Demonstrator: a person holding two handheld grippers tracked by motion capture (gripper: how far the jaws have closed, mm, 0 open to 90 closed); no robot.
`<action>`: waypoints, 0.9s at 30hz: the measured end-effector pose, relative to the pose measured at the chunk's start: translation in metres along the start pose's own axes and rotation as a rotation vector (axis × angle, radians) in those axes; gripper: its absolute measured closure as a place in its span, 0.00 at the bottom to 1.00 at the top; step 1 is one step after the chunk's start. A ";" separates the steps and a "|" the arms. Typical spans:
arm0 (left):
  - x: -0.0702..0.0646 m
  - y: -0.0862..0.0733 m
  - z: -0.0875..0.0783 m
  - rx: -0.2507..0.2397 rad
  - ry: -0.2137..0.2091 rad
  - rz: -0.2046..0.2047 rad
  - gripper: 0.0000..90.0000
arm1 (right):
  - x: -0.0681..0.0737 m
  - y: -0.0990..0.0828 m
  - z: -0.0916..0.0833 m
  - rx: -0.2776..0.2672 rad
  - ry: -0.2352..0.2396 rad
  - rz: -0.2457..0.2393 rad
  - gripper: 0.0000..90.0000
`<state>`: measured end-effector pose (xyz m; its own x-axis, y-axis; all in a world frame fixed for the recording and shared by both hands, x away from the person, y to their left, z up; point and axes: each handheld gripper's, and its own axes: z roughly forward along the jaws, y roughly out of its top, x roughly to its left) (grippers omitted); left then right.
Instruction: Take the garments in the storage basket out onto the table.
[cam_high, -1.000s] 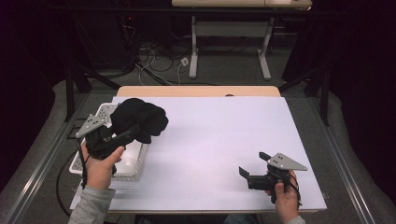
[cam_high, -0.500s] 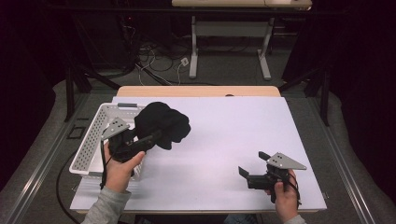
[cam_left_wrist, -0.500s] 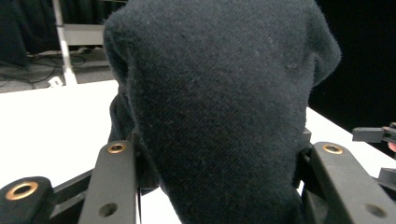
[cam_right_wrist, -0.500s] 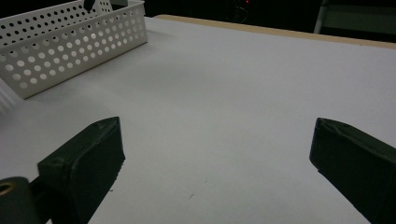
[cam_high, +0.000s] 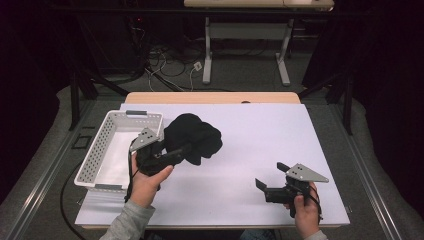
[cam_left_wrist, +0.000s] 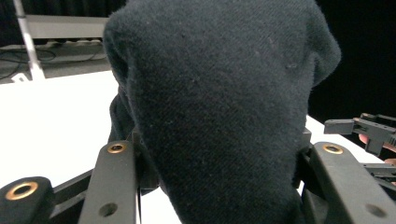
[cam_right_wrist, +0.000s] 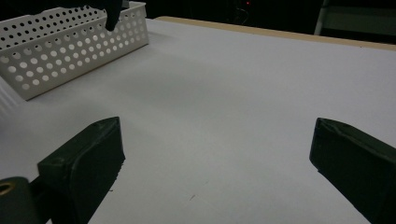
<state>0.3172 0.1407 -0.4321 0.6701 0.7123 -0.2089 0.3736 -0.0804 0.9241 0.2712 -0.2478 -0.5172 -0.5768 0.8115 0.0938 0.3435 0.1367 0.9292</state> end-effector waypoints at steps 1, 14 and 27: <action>-0.002 0.000 0.002 0.005 -0.002 0.004 0.53 | 0.000 0.000 0.000 0.001 -0.002 0.001 0.03; -0.018 -0.010 0.025 0.049 -0.043 0.012 0.53 | 0.001 0.001 -0.002 -0.003 0.000 -0.002 0.03; -0.021 -0.036 0.051 0.172 -0.039 0.029 0.53 | 0.001 0.001 -0.002 -0.003 0.001 -0.010 0.03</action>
<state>0.3222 0.0934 -0.4772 0.7052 0.6805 -0.1988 0.4563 -0.2210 0.8620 0.2694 -0.2482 -0.5153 -0.5809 0.8095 0.0852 0.3353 0.1426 0.9312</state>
